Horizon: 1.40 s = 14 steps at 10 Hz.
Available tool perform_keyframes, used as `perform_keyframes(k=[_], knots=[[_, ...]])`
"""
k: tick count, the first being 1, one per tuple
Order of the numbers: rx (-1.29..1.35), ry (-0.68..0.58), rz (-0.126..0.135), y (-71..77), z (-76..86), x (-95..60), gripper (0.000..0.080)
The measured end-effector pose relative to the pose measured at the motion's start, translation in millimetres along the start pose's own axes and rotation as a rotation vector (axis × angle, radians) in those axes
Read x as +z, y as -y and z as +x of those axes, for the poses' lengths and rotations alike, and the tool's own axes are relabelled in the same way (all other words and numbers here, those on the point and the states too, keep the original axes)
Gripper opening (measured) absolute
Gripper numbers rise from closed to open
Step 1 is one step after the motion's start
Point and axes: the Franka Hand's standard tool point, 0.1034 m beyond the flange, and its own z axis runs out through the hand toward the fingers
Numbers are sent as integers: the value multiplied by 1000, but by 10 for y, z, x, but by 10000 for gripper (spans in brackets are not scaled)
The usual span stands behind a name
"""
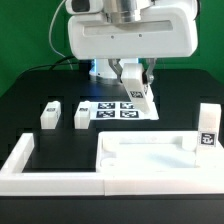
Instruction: Assemble desk
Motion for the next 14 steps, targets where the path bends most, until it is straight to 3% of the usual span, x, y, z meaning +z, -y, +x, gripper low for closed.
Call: perform_keyframes(k=[2, 5, 7, 10, 12, 14], knots=[[-17, -154, 14, 50, 35, 24, 288], [-60, -395, 5, -140, 305, -29, 288], [-70, -559, -1, -177, 414, -40, 288], [-68, -572, -3, -184, 363, 23, 288], [-90, -562, -29, -236, 375, 195, 288], [-112, -569, -47, -263, 453, 248, 288]])
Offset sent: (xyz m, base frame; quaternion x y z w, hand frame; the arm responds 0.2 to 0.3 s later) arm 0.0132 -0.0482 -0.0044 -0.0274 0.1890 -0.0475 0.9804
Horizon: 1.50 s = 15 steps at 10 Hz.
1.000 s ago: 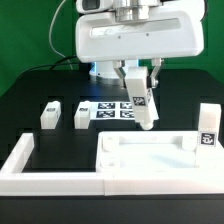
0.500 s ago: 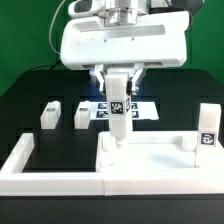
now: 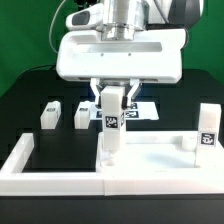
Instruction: Assemble desk
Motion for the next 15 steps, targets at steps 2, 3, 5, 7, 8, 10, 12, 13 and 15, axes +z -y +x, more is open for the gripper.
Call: perform_keyframes(k=[2, 3, 5, 7, 8, 10, 12, 13, 15], knots=[[-12, -3, -5, -4, 9, 66, 288], [-11, -1, -4, -4, 23, 68, 288], [-10, 10, -10, -36, -55, 84, 289], [-10, 16, -13, -65, -91, 92, 289], [-10, 20, -15, -70, -110, 101, 289], [-15, 15, -20, -92, -130, 133, 289], [-21, 6, -25, -100, -164, 179, 289], [-24, -2, -26, -91, -162, 181, 289], [-25, -8, -26, -85, -162, 182, 289]])
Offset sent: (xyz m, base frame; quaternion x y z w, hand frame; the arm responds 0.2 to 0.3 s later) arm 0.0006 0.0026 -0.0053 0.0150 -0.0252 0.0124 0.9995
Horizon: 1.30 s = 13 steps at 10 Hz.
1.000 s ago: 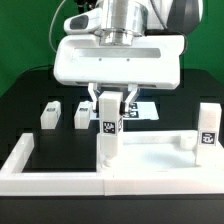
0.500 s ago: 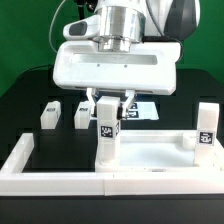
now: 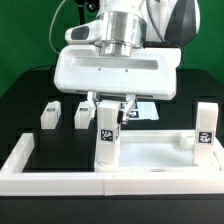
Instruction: Assemble desk
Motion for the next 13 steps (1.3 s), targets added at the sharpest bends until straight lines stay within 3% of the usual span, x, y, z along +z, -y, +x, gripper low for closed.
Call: perform_keyframes(k=[2, 3, 4, 5, 9, 11, 12, 13], knots=[[0, 0, 0, 0, 0, 0, 289], [0, 0, 0, 0, 0, 0, 460], [0, 0, 0, 0, 0, 0, 460], [0, 0, 0, 0, 0, 0, 613], [0, 0, 0, 0, 0, 0, 649], [19, 134, 21, 63, 29, -75, 649], [29, 128, 25, 22, 122, -132, 649], [34, 148, 23, -8, 98, -117, 649]])
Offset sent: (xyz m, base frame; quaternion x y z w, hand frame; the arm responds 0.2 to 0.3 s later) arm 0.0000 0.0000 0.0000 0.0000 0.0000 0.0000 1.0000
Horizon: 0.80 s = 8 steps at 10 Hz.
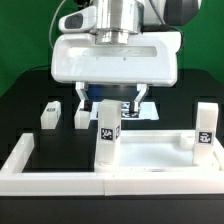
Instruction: Assemble desk
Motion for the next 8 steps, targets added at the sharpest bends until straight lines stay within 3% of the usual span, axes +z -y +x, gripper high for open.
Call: perform_keyframes(k=[1, 3, 6, 8], knots=[[14, 131, 7, 10, -104, 28, 649], [31, 295, 14, 11, -76, 53, 649], [46, 354, 11, -23, -14, 95, 620], [105, 355, 1, -20, -22, 101, 318]])
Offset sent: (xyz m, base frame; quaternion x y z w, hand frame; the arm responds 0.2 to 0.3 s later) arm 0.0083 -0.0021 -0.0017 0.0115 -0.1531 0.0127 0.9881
